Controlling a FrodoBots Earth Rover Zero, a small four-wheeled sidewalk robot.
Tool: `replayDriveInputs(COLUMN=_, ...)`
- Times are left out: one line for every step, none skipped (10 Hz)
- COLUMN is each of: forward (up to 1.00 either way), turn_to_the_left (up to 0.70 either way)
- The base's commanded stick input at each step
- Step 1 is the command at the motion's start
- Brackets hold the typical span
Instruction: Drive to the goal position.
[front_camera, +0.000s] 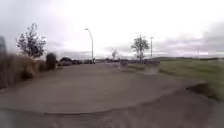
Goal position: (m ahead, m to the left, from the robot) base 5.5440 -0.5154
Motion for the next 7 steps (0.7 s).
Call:
replayDriveInputs(forward=1.0, turn_to_the_left=0.0)
replayDriveInputs(forward=1.0, turn_to_the_left=0.0)
replayDriveInputs(forward=1.0, turn_to_the_left=0.08)
replayDriveInputs(forward=1.0, turn_to_the_left=0.27)
replayDriveInputs(forward=1.0, turn_to_the_left=0.4)
replayDriveInputs(forward=1.0, turn_to_the_left=0.4)
replayDriveInputs(forward=1.0, turn_to_the_left=0.0)
